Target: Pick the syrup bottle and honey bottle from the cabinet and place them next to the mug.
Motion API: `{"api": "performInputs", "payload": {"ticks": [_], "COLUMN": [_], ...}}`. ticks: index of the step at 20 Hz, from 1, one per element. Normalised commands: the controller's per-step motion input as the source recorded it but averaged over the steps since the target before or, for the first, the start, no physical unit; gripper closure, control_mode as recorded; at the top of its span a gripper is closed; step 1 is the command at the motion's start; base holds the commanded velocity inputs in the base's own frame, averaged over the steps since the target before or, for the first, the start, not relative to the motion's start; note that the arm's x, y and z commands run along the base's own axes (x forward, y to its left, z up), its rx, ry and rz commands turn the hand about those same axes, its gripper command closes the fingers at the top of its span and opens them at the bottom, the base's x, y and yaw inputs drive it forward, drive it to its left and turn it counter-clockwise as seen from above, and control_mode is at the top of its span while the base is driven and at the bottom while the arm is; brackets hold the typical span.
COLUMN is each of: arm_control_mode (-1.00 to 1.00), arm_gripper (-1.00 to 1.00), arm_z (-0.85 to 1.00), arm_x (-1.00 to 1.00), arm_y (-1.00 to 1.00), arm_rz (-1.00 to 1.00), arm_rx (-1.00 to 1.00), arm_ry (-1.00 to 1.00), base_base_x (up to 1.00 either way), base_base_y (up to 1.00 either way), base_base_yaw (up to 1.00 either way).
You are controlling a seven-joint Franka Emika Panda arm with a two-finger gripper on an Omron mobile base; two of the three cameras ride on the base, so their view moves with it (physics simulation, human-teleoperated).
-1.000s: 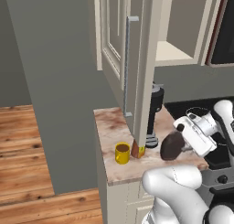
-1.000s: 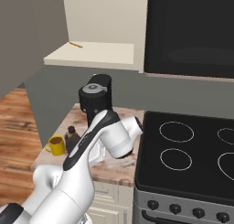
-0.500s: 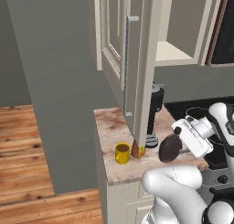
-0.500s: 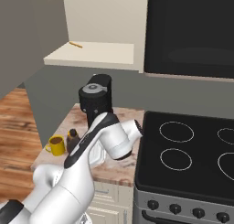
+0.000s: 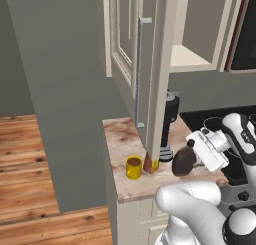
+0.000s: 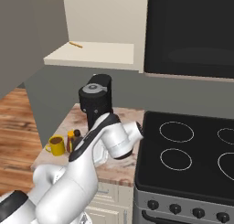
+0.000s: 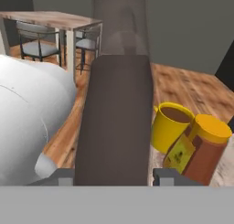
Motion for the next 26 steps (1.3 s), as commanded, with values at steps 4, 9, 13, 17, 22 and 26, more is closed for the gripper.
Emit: {"api": "performInputs", "payload": {"ticks": [4,9,13,17,22,26], "arm_control_mode": [-1.00,-1.00,-1.00,-1.00,-1.00,-1.00], "arm_gripper": [1.00,1.00,1.00,1.00,1.00,1.00], "arm_z": [-0.18,-0.03,0.00,-0.02,-0.09,-0.28], "arm_x": [0.09,0.22,0.29,0.18,0.07,0.00], "arm_y": [-0.11,-0.02,0.00,0.00,0.00,0.00], "arm_rz": [0.00,0.00,0.00,0.00,0.00,0.00], "arm_rx": [0.00,0.00,0.00,0.00,0.00,0.00], "arm_ry": [0.00,0.00,0.00,0.00,0.00,0.00], "base_base_x": [0.00,0.00,0.00,0.00,0.00,0.00], "base_base_y": [0.00,0.00,0.00,0.00,0.00,0.00], "base_base_yaw": [0.00,0.00,0.00,0.00,0.00,0.00]}}
